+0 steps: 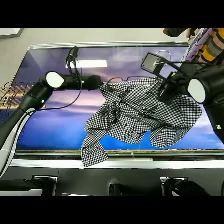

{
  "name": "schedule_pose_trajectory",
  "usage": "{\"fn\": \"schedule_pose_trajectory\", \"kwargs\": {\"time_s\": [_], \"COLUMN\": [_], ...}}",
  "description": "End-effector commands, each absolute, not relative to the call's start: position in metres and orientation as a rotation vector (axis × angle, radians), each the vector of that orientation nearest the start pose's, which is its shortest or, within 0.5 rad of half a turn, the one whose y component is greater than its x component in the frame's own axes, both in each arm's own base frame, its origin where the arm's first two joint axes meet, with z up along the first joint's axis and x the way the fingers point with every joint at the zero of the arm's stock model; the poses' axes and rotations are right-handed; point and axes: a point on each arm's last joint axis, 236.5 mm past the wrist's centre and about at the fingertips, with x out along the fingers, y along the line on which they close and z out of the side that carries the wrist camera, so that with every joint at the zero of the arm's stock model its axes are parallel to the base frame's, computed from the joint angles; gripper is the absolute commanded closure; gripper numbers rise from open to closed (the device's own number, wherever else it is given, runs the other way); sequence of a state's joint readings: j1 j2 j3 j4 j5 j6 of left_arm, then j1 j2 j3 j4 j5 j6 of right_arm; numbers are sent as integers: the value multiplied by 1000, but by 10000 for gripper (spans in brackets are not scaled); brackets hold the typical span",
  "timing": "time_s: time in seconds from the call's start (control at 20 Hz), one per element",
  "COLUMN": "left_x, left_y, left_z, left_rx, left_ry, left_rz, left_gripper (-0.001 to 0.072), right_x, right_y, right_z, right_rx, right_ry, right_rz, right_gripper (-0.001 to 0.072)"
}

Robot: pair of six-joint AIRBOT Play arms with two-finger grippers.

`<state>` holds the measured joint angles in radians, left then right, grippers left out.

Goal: Fold the clothes and pants, and hang the long-sleeved shirts on hangers.

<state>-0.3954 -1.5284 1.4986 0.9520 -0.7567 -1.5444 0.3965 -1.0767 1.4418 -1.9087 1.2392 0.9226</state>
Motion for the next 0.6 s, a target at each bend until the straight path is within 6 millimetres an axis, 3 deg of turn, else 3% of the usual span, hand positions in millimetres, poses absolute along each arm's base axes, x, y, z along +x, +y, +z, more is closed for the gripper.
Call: {"fn": "schedule_pose_trajectory", "kwargs": {"time_s": [0.0, 0.3, 0.55], "left_x": [470, 474, 488], "left_y": [-300, -300, -303], "left_z": [103, 113, 158], "left_rx": [-403, -412, -424], "left_ry": [875, 845, 732], "left_rz": [-599, -597, -618], "left_gripper": [688, 688, 688], "right_x": [383, 387, 389], "right_y": [77, 89, 98], "right_z": [202, 182, 158], "right_rx": [-1023, -1023, -1011], "right_ry": [768, 810, 868], "right_rz": [370, 430, 483], "right_gripper": [686, 686, 686]}}
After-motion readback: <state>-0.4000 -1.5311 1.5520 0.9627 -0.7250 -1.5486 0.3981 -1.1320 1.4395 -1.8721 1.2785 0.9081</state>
